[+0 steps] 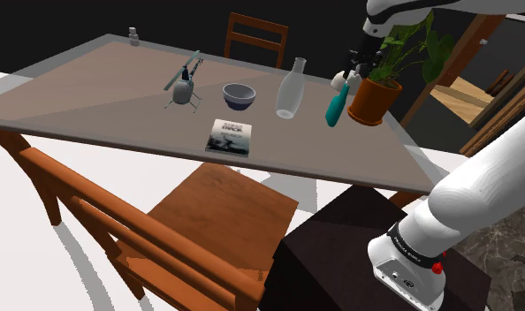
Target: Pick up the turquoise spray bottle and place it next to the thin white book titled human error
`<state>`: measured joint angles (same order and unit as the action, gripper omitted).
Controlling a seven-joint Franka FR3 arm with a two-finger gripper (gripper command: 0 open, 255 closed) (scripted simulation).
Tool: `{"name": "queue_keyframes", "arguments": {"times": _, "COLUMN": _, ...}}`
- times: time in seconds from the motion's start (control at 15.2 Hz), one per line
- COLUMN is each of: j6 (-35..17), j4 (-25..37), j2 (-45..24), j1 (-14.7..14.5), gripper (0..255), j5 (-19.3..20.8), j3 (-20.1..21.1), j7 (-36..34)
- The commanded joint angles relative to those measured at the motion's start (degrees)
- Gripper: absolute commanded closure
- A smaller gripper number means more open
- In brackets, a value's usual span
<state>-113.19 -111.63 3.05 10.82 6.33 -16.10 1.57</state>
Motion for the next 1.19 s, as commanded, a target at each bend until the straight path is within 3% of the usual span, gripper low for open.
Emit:
{"name": "queue_keyframes", "arguments": {"times": 0.0, "j6": -1.5, "j4": -0.7, "j2": -0.7, "j1": 0.2, "gripper": 0, "j5": -0.2, "j3": -0.2, "j7": 0.2}}
{"name": "queue_keyframes", "arguments": {"times": 0.26, "j6": -4.1, "j4": -2.5, "j2": -1.5, "j1": 0.3, "gripper": 0, "j5": -0.3, "j3": -0.4, "j7": 0.3}}
{"name": "queue_keyframes", "arguments": {"times": 0.73, "j6": -4.1, "j4": -2.5, "j2": -1.6, "j1": 0.3, "gripper": 0, "j5": -0.3, "j3": -0.4, "j7": 0.3}}
{"name": "queue_keyframes", "arguments": {"times": 0.79, "j6": -4.1, "j4": -2.5, "j2": -1.6, "j1": 0.3, "gripper": 255, "j5": -0.3, "j3": -0.4, "j7": 0.3}}
{"name": "queue_keyframes", "arguments": {"times": 1.12, "j6": -4.1, "j4": -2.5, "j2": -1.6, "j1": 0.3, "gripper": 255, "j5": -0.3, "j3": -0.4, "j7": 0.3}}
